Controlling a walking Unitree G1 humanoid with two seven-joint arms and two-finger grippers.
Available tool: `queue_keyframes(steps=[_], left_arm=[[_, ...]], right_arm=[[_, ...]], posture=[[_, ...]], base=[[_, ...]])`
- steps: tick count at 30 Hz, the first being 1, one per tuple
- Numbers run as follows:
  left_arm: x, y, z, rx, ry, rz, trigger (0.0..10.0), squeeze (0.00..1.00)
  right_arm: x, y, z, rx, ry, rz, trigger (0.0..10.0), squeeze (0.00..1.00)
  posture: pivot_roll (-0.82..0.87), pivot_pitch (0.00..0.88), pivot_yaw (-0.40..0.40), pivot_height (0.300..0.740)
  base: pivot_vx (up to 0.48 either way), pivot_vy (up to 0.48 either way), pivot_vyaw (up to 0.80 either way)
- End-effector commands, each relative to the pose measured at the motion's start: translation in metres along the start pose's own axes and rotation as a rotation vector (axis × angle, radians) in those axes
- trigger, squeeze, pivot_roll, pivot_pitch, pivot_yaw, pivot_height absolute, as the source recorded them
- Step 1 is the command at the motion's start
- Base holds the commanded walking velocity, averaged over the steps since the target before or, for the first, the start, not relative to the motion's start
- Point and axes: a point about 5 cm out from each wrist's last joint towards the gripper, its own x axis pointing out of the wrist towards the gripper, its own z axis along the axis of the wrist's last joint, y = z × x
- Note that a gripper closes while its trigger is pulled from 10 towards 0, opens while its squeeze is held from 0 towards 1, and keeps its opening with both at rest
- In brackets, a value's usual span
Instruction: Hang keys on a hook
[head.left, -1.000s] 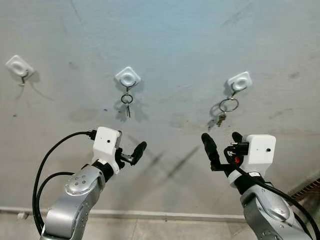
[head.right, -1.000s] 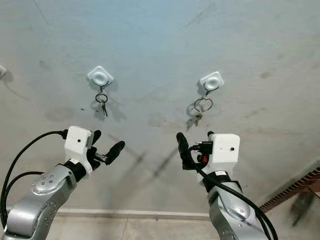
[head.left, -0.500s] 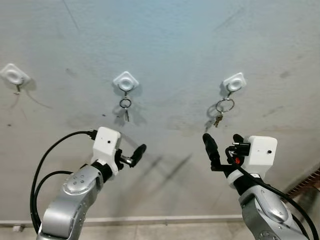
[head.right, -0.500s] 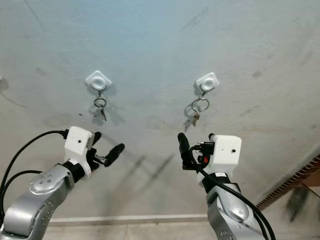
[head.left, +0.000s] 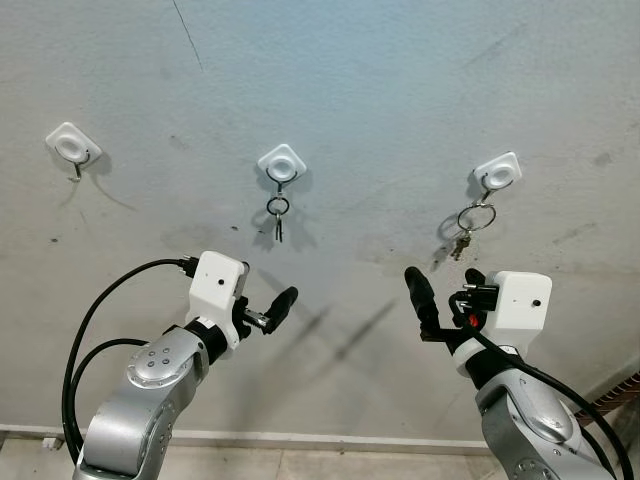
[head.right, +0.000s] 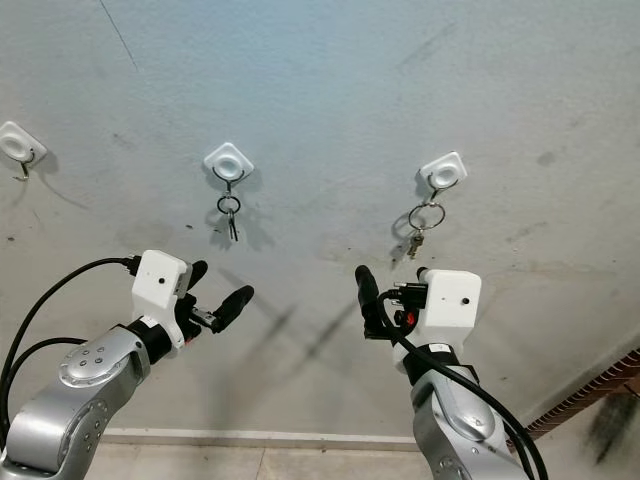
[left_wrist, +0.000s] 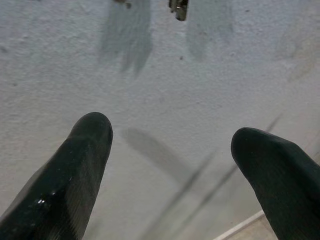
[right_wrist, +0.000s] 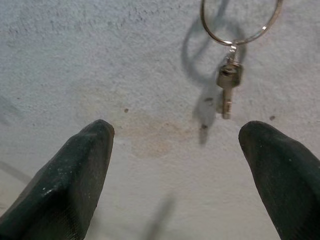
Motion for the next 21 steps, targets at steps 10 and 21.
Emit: queue_keyframes(steps=[10, 21], left_arm=[[0.003, -0.002, 0.006, 0.008, -0.020, -0.005, 10.0, 0.00], [0.005, -0.001, 0.009, 0.012, -0.026, -0.010, 10.0, 0.00]], right_arm=[[0.006, -0.005, 0.003, -0.012, -0.017, -0.014, 10.0, 0.00], [0.011, -0.004, 0.005, -0.013, -0.030, -0.014, 10.0, 0.00]], posture=[[0.13, 0.000, -0.017, 0.740], [0.13, 0.000, -0.010, 0.740]], base=[[-0.328, 0.000, 0.00], [-0.350, 0.000, 0.00]])
